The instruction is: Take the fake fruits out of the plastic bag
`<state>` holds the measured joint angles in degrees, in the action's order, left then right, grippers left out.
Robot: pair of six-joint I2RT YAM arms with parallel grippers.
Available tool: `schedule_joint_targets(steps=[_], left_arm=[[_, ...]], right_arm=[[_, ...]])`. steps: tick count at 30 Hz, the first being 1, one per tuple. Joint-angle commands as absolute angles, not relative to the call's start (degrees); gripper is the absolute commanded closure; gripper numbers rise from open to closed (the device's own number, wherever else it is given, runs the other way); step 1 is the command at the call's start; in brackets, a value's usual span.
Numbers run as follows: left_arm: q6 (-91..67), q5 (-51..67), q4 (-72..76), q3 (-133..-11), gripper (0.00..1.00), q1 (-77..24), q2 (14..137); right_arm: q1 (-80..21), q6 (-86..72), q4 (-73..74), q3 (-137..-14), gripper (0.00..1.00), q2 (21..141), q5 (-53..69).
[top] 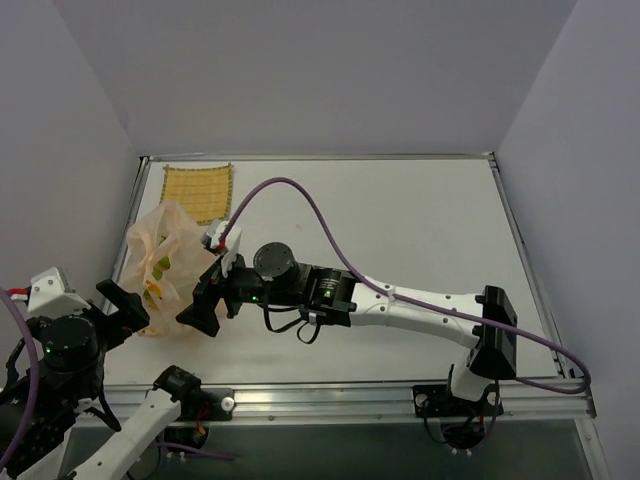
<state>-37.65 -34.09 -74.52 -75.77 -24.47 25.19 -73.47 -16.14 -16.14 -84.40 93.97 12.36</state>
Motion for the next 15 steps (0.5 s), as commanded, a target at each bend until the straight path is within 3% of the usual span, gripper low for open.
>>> schedule_joint_targets(steps=[1, 13, 15], left_arm=[[-38.94, -35.76, -72.52, -75.67, 0.08, -26.45, 27.77], [-37.36, -41.22, -65.66, -75.32, 0.09, -31.29, 31.99], [-37.27, -41.66, -65.22, -75.24, 0.09, -31.46, 33.04]], right_arm=[[-73.83, -14.5, -18.81, -89.2, 0.06, 97.2, 11.96], [-73.3, -15.64, -19.33, -98.53, 0.05, 113.37, -3.59], [-72.6, -17.04, -23.1, -97.39, 0.17, 113.99, -4.57]])
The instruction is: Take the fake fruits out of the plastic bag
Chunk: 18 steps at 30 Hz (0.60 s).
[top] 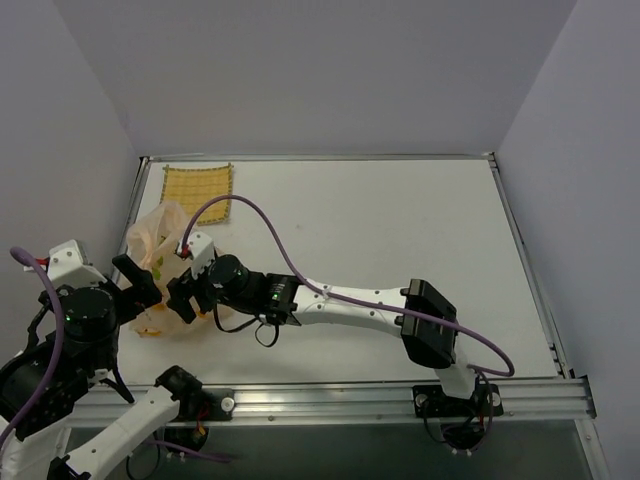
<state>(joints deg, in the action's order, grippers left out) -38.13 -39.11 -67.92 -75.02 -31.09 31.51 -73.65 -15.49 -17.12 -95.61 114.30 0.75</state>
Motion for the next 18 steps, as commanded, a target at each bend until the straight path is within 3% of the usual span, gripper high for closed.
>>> schedule_joint_targets(steps=[1, 2, 3, 5, 14, 18], left_arm=[[-36.92, -41.83, -64.17, -75.06, 0.09, -31.46, 33.74], [-36.74, -42.01, -63.55, -74.8, 0.09, -31.38, 34.27], [-36.39, -42.01, -63.02, -74.27, 0.09, -31.38, 34.71], [-36.04, -42.54, -61.62, -73.83, 0.09, -31.38, 36.46], [-33.23, -43.07, -52.75, -70.22, 0.09, -29.89, 44.28], [-29.28, -40.44, -47.21, -68.38, 0.13, -23.57, 47.72]], right_arm=[[-72.34, -18.7, -26.25, -95.29, 0.41, 113.73, -4.74], [-71.99, -19.5, -27.32, -94.32, 0.41, 113.47, -5.44], [-71.2, -20.29, -27.77, -93.52, 0.73, 113.38, -6.41], [-70.23, -22.49, -28.74, -90.63, 0.98, 112.59, -8.26], [-64.25, -29.26, -35.59, -75.43, 1.0, 108.73, -3.17], [-62.49, -30.85, -38.32, -70.68, 1.0, 106.97, -2.38]])
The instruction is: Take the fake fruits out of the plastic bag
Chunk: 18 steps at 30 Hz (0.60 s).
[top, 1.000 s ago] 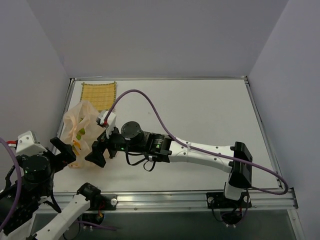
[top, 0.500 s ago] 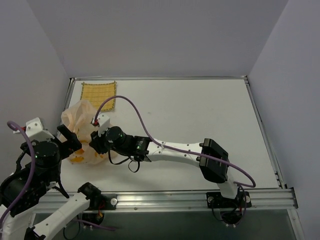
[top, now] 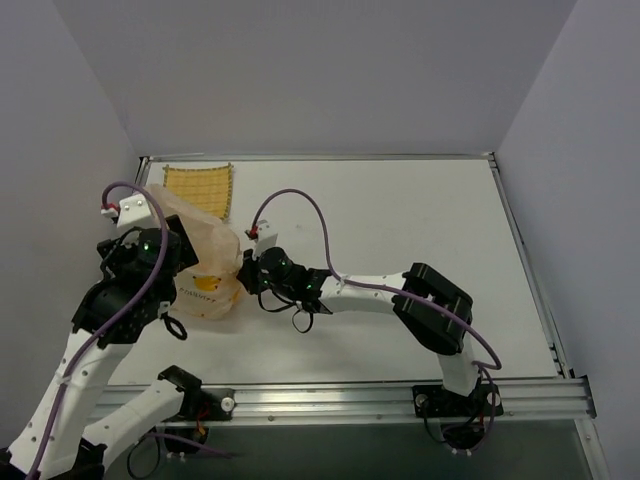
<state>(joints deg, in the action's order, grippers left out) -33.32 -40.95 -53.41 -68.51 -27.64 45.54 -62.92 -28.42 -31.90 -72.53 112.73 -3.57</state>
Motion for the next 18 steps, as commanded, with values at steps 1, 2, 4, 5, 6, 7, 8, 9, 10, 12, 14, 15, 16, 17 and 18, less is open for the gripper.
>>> schedule_joint_targets(steps=[1, 2, 4, 5, 6, 7, 8, 9, 10, 12, 14, 15, 16, 17, 18], left_arm=[[-28.83, -37.38, -45.11, -67.77, 0.15, -21.12, 49.03], [-28.31, -34.74, -43.87, -66.98, 0.19, -15.26, 49.65], [-28.21, -26.07, -41.67, -63.73, 0.33, -8.82, 50.88], [-28.39, -22.62, -39.66, -62.42, 0.39, -1.92, 52.37], [-28.39, -19.89, -38.51, -59.88, 0.5, 1.37, 53.17], [-28.82, -17.17, -36.41, -58.64, 0.57, 4.19, 55.26], [-29.18, -15.4, -35.69, -57.84, 0.66, 6.65, 56.41], [-30.14, -13.81, -35.51, -57.31, 0.87, 11.55, 57.73], [-30.76, -12.84, -35.94, -57.39, 0.97, 13.52, 59.57], [-31.81, -13.88, -35.86, -56.96, 0.98, 16.6, 60.55], [-33.3, -14.07, -35.86, -56.78, 0.98, 17.05, 62.31], [-35.22, -13.54, -35.42, -56.34, 0.98, 17.22, 63.1], [-36.11, -13.45, -34.29, -55.03, 0.98, 17.23, 65.02], [-36.82, -13.53, -33.32, -54.15, 0.98, 17.23, 66.17], [-38.48, -14.06, -32.96, -53.44, 0.98, 17.23, 67.57]], right_arm=[[-62.14, -31.28, -38.93, -69.97, 1.0, 106.53, -2.03], [-61.53, -31.38, -39.11, -69.44, 1.0, 106.44, -1.67], [-60.91, -31.9, -39.2, -68.38, 1.0, 106.44, -0.88], [-60.73, -32.17, -39.37, -67.94, 1.0, 106.44, -0.7], [-60.38, -32.25, -39.55, -67.59, 1.0, 106.35, -0.62], [-60.29, -32.43, -39.64, -66.98, 1.0, 106.43, -0.62], [-60.21, -32.52, -39.55, -66.8, 1.0, 106.61, -0.62], [-60.21, -32.61, -39.55, -66.8, 1.0, 106.79, -0.62], [-60.29, -32.69, -39.72, -66.62, 1.0, 107.22, 1.47], [-60.21, -33.57, -39.99, -66.1, 1.0, 107.4, 1.84], [-60.29, -34.27, -41.13, -64.78, 1.0, 107.75, 2.37], [-60.38, -34.8, -41.31, -64.51, 1.0, 108.1, 2.55], [-60.47, -34.98, -41.4, -64.34, 1.0, 109.06, 2.72], [-60.56, -35.07, -41.4, -64.25, 1.0, 109.59, 2.99], [-60.73, -35.5, -41.4, -64.16, 1.0, 110.3, 2.81]])
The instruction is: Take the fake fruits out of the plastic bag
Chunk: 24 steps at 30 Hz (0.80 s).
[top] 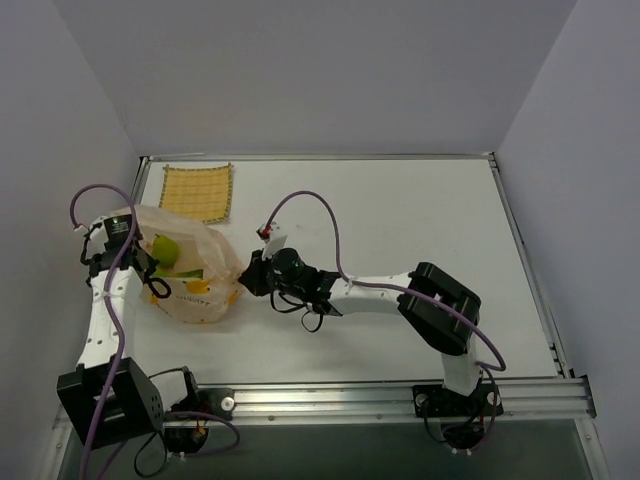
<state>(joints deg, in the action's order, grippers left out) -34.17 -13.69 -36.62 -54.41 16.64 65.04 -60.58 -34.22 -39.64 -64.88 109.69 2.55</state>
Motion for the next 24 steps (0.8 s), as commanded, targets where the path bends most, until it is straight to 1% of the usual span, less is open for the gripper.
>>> schedule_joint_targets(steps=[1, 2, 4, 9, 12, 14, 16, 17, 18, 19, 20, 21, 22, 24], left_arm=[[-39.02, -14.06, -32.61, -52.92, 0.98, 17.23, 69.15], [-39.55, -13.63, -32.17, -51.78, 0.97, 17.23, 72.13], [-40.95, -12.49, -30.86, -51.07, 0.98, 17.23, 74.26], [-43.5, -12.48, -28.12, -47.55, 0.98, 16.88, 75.5], [-44.3, -13.01, -28.21, -46.24, 0.98, 16.44, 73.05], [-44.3, -13.62, -28.04, -45.62, 0.98, 15.74, 69.1], [-44.12, -13.89, -27.86, -45.0, 0.98, 14.24, 64.89], [-44.12, -13.97, -27.95, -44.65, 0.98, 13.72, 63.73], [-44.3, -14.41, -28.04, -44.39, 0.98, 12.93, 62.59], [-44.38, -14.41, -27.86, -43.34, 0.98, 12.66, 60.75], [-44.56, -14.24, -27.77, -42.9, 0.98, 12.48, 60.04], [-44.91, -13.89, -27.69, -42.37, 0.98, 12.31, 59.51], [-45.17, -13.71, -27.51, -41.67, 0.98, 12.13, 58.89], [-45.53, -13.01, -27.42, -41.13, 0.98, 11.95, 58.36]], right_arm=[[-60.99, -35.86, -41.31, -64.16, 1.0, 111.69, 2.81], [-61.08, -36.21, -41.22, -64.16, 1.0, 112.4, 3.25], [-61.08, -37.69, -41.22, -64.25, 1.0, 114.77, 4.65], [-60.56, -39.99, -40.7, -64.16, 1.0, 117.42, 7.64], [-60.38, -40.34, -39.55, -64.34, 1.0, 118.04, 8.35], [-60.03, -40.34, -38.59, -64.25, 1.0, 117.43, 9.05], [-59.15, -39.38, -37.1, -63.81, 1.0, 114.63, 9.4], [-58.89, -37.9, -36.39, -63.55, 0.98, 113.3, 9.14], [-58.71, -36.84, -35.6, -63.2, 0.95, 111.64, 8.62], [-58.62, -35.61, -33.07, -62.93, 0.84, 108.4, 7.92], [-58.62, -34.38, -31.31, -63.1, 0.78, 106.72, 6.26], [-58.62, -31.93, -29.81, -63.37, 0.68, 104.96, 5.81], [-58.62, -30.51, -26.84, -63.54, 0.48, 101.64, 5.28], [-58.71, -26.92, -22.27, -65.12, 0.32, 98.45, 4.48]])
